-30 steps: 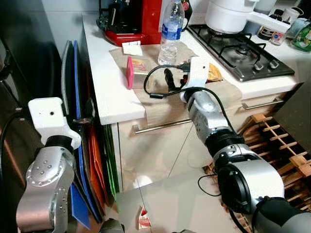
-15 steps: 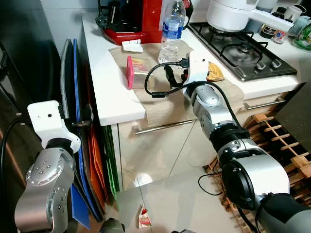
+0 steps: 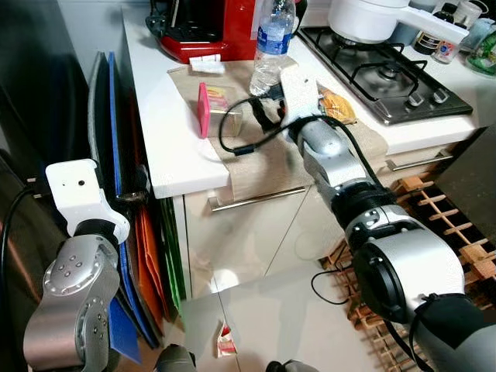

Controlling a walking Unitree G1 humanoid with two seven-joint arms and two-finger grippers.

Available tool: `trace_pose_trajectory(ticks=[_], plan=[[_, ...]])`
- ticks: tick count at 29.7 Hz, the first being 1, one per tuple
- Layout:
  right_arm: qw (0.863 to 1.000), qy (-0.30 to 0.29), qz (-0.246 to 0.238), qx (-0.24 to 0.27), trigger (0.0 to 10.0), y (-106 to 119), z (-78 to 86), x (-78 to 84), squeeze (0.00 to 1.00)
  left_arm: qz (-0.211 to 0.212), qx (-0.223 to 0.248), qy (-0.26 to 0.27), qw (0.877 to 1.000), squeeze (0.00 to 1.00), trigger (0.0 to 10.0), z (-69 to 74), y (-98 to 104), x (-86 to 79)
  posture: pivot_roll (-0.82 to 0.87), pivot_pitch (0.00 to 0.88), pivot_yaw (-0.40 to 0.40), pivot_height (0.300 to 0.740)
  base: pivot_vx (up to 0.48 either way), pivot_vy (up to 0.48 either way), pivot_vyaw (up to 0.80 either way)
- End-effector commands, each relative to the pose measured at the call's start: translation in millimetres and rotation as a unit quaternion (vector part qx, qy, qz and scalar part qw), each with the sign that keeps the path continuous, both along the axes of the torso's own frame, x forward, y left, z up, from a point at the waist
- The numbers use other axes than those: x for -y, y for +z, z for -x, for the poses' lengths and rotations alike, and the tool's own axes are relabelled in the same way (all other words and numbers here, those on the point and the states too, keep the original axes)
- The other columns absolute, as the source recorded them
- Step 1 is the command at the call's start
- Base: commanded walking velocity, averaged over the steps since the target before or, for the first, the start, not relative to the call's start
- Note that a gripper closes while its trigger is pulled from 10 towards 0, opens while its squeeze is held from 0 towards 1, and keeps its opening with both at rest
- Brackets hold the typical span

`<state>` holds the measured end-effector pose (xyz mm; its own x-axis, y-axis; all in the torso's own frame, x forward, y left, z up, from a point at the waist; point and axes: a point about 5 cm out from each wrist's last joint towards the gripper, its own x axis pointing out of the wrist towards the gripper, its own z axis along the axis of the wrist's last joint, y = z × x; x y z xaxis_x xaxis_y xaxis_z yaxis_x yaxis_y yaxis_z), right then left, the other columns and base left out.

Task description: Restocking fridge

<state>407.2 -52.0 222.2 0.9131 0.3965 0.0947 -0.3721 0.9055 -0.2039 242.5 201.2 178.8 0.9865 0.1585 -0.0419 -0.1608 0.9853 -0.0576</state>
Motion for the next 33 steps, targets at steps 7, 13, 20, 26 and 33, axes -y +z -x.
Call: trace_pose_trajectory(ticks=[7, 13, 20, 26, 33], plan=[[1.000, 0.003, 0.006, -0.008, 10.0, 0, -0.9, -2.3, 0.00, -0.004, 0.016, -0.002, 1.000, 0.00, 10.0, -0.7, 7, 4.8, 0.25, 0.093, -0.127, 0.740, 0.000, 0.000, 0.00], [0.998, 0.006, -0.008, -0.066, 10.0, -15, -0.6, -0.1, 0.00, 0.001, 0.012, -0.003, 1.000, 0.00, 10.0, -1.9, 4, 6.4, 0.25, 0.090, -0.130, 0.740, 0.000, 0.000, 0.00], [0.992, 0.043, 0.072, -0.093, 10.0, -34, 4.6, -3.9, 0.00, 0.007, 0.009, -0.004, 1.000, 0.00, 10.0, -3.5, 2, 8.0, 0.25, 0.081, -0.137, 0.740, 0.000, 0.000, 0.00], [0.998, 0.028, 0.056, -0.016, 10.0, -7, 0.7, -4.6, 0.00, 0.008, 0.010, -0.002, 1.000, 0.00, 10.0, -3.6, 2, 8.1, 0.25, 0.078, -0.140, 0.740, 0.000, 0.000, 0.00], [0.995, 0.013, 0.086, 0.054, 10.0, 18, -1.7, -6.1, 0.00, 0.008, 0.012, -0.002, 1.000, 0.00, 10.0, -3.1, 2, 9.5, 0.25, 0.077, -0.147, 0.740, 0.000, 0.000, 0.00]])
